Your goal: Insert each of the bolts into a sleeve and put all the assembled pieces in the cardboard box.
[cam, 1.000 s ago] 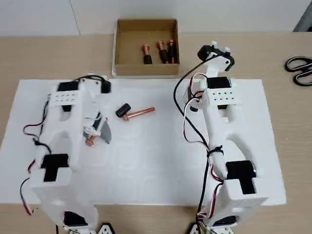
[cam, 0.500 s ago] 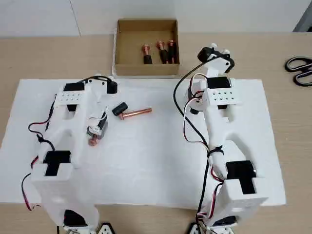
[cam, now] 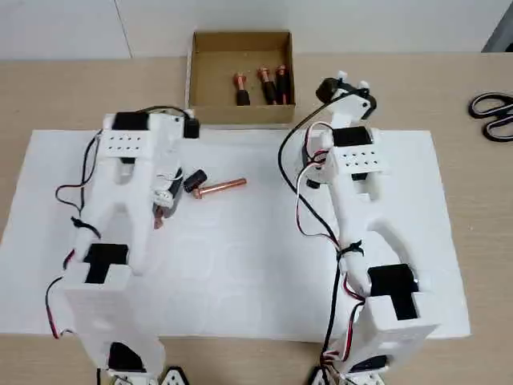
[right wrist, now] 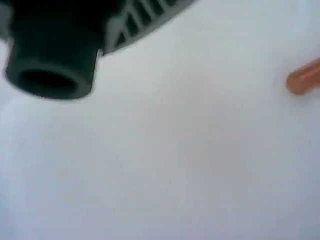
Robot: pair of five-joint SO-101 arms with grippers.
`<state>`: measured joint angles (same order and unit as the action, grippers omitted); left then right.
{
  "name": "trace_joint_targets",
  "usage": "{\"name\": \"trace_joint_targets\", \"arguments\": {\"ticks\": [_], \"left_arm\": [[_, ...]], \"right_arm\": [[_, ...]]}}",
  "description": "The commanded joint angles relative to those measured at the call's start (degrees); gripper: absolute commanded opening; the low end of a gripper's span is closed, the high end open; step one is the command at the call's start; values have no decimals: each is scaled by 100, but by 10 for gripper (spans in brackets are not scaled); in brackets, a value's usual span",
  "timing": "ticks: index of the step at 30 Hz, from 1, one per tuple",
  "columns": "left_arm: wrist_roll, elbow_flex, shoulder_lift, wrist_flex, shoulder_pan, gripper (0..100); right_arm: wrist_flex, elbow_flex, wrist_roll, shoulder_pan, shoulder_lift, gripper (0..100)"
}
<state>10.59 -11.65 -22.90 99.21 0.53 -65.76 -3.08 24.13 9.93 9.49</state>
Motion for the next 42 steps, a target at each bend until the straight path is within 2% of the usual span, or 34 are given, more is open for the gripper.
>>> {"name": "trace_joint_targets", "arguments": {"ticks": [1, 3, 6, 12, 15, 18, 20, 23, 25, 29, 33, 37, 39, 40, 42], "left_arm": [[2277, -400, 404, 132, -563, 6], [3965, -426, 818, 132, -730, 6], [4747, -382, 1301, 132, -747, 6], [7596, 338, 1503, 132, -651, 5], [8554, 1218, 1477, 132, -695, 5], [9064, 2070, 1468, 123, -976, 5], [9055, 2299, 1468, 114, -1213, 6], [8607, 2299, 1459, 114, -1257, 8], [8554, 2308, 1459, 114, -1248, 16], [8466, 2299, 1257, -105, -1196, 103], [7780, 2237, 941, -229, -1090, 205], [7077, 1675, 888, -237, -862, 221], [6374, 910, 905, -202, -642, 221], [5758, 418, 905, -123, -492, 221], [4044, -576, 888, 53, -211, 221]], "right_arm": [[-13, 343, -44, 4, -409, 5], [-31, 343, -44, -4, -409, 5], [-136, 352, -44, -13, -418, 5], [-154, 343, -44, 22, -418, 5], [-145, 343, -44, 84, -418, 5], [-154, 334, -44, 224, -418, 5], [-154, 334, -44, 347, -418, 5], [-110, 334, -44, 549, -409, 5], [-101, 343, -44, 664, -409, 5], [-31, 343, -44, 760, -409, 5], [-75, 343, -44, 752, -409, 5], [-75, 343, -44, 743, -409, 5], [-75, 343, -44, 743, -409, 5], [-75, 343, -44, 734, -409, 5], [-57, 343, -44, 716, -409, 5]]}}
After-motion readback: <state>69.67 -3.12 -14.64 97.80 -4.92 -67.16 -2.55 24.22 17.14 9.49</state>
